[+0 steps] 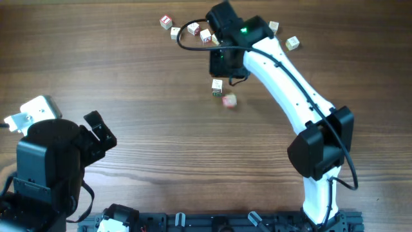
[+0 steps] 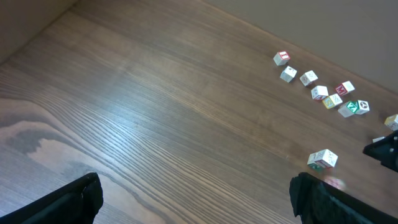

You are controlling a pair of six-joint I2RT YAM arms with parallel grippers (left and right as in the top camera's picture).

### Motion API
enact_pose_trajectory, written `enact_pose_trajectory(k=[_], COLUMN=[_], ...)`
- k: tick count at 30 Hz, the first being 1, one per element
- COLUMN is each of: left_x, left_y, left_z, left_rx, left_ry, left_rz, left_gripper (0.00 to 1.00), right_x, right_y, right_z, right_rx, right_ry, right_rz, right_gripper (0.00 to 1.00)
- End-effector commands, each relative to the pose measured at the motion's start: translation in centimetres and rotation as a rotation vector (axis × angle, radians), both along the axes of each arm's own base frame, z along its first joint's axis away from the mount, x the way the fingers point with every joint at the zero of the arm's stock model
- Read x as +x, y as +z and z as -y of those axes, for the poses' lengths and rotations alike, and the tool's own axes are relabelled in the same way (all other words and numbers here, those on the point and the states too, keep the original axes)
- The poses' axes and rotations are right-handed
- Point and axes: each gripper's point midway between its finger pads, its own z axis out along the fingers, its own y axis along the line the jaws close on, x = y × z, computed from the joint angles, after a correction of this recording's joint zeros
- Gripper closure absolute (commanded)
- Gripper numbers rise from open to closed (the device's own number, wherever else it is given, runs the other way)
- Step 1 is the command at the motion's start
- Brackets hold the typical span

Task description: Form a tower

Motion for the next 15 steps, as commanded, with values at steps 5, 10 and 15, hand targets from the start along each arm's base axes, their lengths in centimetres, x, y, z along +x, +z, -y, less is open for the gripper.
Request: enact_pose_trajectory(k=[5,10,15], left_x=[0.0,0.0,0.0], left_y=[0.2,0.2,0.2], left_z=[-0.4,-0.4,-0.4], left_rx=[0.0,0.001,0.001], left_ry=[0.029,0.03,0.029], left_rz=[0.011,0.011,0.011], left_gripper=[0.0,0.0,0.0], right_x=[0.9,0.2,0.8], right_y=[0.5,-0.1,-0.5], right_z=[0.2,6.3,7.3], right_rx=[0.007,-0.089,-0.109], right_ry=[-0.077,-0.301,-0.19], right_rz=[0.036,-0.063,-0.055], right_gripper=[0.6,0.37,0.2])
